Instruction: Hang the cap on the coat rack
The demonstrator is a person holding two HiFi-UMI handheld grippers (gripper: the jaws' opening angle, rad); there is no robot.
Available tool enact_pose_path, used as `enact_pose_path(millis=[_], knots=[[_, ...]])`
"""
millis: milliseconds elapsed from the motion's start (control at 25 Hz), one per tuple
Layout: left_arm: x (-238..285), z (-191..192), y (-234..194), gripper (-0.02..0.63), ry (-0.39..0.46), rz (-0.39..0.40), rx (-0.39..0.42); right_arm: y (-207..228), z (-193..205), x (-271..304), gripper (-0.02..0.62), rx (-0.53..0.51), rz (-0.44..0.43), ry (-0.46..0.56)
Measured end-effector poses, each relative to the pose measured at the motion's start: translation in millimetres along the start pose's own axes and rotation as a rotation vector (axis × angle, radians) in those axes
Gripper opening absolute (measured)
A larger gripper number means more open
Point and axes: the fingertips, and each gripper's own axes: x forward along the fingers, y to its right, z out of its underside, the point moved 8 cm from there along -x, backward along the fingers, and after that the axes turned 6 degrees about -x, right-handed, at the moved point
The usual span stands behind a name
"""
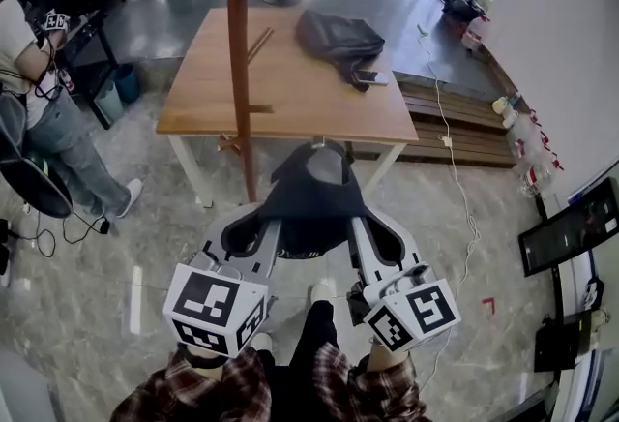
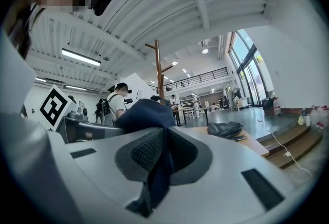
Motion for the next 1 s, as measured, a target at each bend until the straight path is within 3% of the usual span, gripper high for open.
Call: enact_pose_path(millis=[520, 760, 1000], knots=[[151.8, -30.0, 9.1, 0.028, 0.060, -0.178, -0.053, 161.2, -17.3, 95.1, 0.029, -0.021, -0.197, -0.009], [164.3, -38.8, 13.4, 0.028, 0.100, -0.304, -0.077, 185.4, -25.9, 128.3, 0.029, -0.022, -0.338, -0.007], [154.5, -40.3, 12.8, 0.028, 0.125, -0.421, -0.091, 182.3, -25.4, 148.9, 0.029, -0.014, -0.463, -0.008]])
